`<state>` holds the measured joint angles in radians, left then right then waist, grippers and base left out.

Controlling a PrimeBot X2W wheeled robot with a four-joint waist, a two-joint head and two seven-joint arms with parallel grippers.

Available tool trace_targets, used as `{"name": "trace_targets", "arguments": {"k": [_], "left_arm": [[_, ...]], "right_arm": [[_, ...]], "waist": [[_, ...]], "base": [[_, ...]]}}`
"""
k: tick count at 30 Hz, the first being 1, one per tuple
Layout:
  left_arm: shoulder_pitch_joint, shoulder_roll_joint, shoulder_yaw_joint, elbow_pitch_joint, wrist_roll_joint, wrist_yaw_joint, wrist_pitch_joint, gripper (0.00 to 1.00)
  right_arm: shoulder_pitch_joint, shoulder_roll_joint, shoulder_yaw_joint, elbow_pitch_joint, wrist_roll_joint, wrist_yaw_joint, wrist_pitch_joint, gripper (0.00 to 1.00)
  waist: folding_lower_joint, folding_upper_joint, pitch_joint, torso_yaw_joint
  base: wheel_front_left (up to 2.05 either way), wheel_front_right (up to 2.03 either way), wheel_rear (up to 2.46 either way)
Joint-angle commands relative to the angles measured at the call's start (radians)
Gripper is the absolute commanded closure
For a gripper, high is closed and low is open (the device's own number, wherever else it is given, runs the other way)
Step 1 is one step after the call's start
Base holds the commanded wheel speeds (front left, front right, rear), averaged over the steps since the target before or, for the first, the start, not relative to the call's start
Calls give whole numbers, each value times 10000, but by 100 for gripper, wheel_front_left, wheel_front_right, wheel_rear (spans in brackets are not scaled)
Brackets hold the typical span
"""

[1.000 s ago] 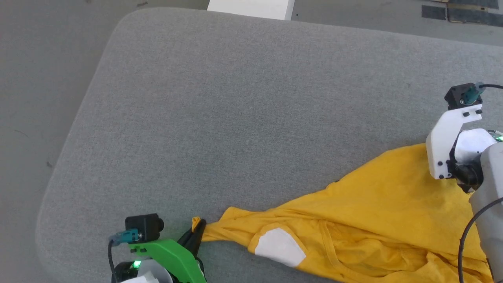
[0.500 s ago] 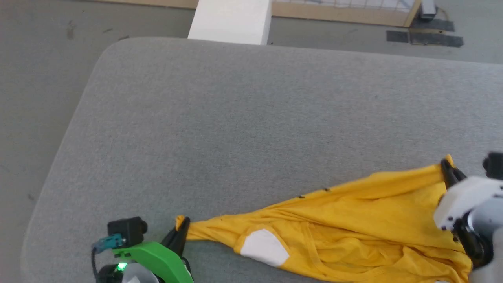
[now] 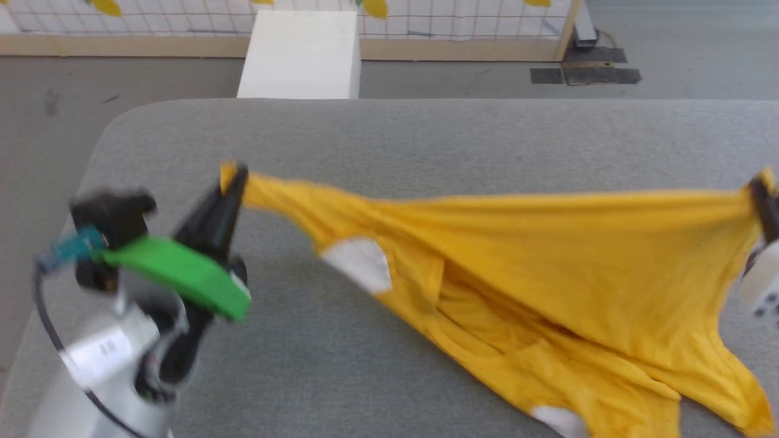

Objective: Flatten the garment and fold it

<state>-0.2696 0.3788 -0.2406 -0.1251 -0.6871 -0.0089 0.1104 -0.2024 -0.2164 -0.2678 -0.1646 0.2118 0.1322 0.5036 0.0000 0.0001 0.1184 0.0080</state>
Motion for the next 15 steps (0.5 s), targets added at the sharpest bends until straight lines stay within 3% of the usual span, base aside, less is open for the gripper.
{"name": "trace_targets", "arguments": {"k": [1,8,15], "left_arm": [[-600,136,94,-78,-135,-105,140,100],[-3798,246,354,95,-656,-343,1169,100],[-7155,115,696,1037,-821,-232,1604,100]], "right_arm": [[-469,-330,146,-218,79,-15,297,100],[-3280,-1850,1242,-352,348,-15,1795,100],[-6635,-2312,2094,864,215,-15,2277,100]], "waist": [[0,-1,108,-160],[0,-1,1085,-463],[0,-1,2422,-742]], "base": [[0,0,0],[0,0,0],[0,0,0]]}}
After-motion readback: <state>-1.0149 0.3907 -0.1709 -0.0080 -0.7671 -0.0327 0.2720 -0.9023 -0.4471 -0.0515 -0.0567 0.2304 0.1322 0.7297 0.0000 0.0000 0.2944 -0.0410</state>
